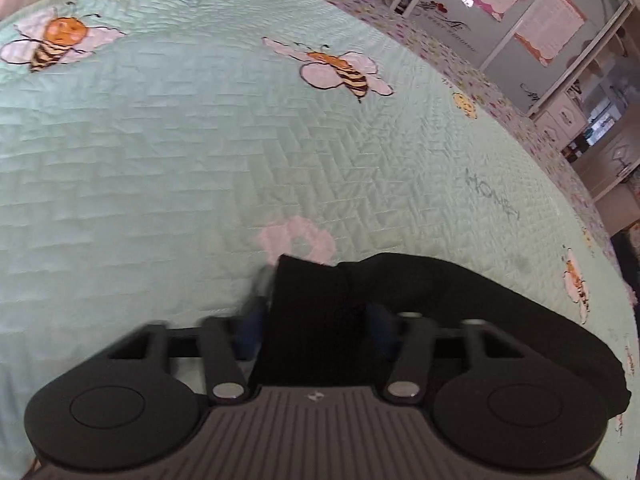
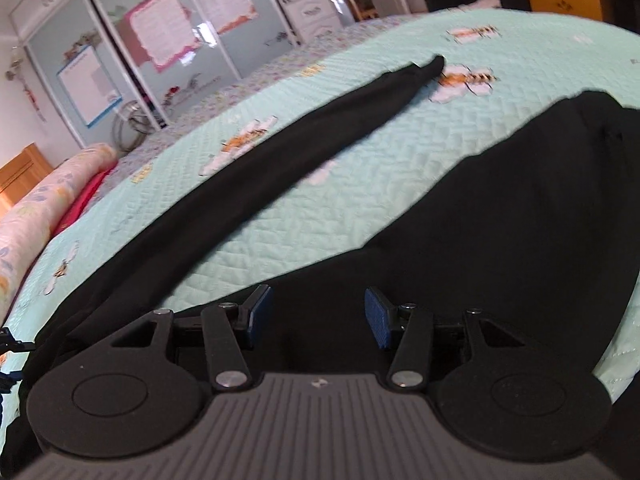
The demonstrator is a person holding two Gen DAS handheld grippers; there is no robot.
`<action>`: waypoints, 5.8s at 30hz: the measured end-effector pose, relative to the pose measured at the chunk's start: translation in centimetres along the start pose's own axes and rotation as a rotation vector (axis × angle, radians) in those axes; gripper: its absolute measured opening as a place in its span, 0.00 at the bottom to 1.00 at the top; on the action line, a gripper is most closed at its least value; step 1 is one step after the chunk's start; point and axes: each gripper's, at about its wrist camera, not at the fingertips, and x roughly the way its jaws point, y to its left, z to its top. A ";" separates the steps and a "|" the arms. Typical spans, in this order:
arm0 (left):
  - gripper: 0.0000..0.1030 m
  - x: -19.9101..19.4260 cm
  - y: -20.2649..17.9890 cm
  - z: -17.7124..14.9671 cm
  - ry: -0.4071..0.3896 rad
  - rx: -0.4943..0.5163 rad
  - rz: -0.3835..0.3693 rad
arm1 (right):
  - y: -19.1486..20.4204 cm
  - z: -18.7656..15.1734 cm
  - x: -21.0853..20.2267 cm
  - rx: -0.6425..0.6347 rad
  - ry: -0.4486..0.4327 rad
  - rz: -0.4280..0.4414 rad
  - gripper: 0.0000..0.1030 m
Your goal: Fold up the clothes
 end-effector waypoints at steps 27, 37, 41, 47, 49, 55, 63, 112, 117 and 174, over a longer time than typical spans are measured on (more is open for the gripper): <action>0.63 -14.4 7.5 -11.4 -0.085 -0.302 -0.027 | 5.1 -1.6 -1.4 -0.072 0.020 0.086 0.52; 0.02 -13.1 4.5 -12.6 -0.129 -0.399 -0.058 | 5.7 -2.0 -5.3 -0.068 0.014 0.144 0.53; 0.02 -18.7 3.8 -13.2 -0.328 -0.369 0.020 | 4.2 -1.9 -6.9 -0.059 -0.012 0.128 0.58; 0.22 -17.8 6.9 -15.9 -0.184 -0.419 0.091 | 2.2 -2.1 -6.0 0.014 0.028 0.102 0.59; 0.39 -17.4 7.6 -16.4 -0.155 -0.450 0.075 | 2.4 -2.1 -6.0 -0.002 0.023 0.114 0.59; 0.57 -17.5 6.4 -16.6 -0.142 -0.435 0.034 | 0.8 -1.0 -6.9 0.042 -0.025 0.074 0.59; 0.57 -16.9 5.4 -17.7 -0.104 -0.412 0.023 | -10.5 1.6 -11.1 0.315 -0.136 -0.150 0.59; 0.68 -8.5 -9.9 -24.8 -0.308 0.481 0.148 | 25.5 -1.5 9.3 -0.566 0.138 0.475 0.22; 0.74 -7.8 -9.2 -23.7 -0.299 0.468 0.116 | 32.0 -3.2 21.6 -0.734 0.284 0.310 0.21; 0.77 -8.1 -7.6 -22.0 -0.250 0.324 0.001 | 46.6 -14.0 17.2 -1.229 0.307 0.305 0.29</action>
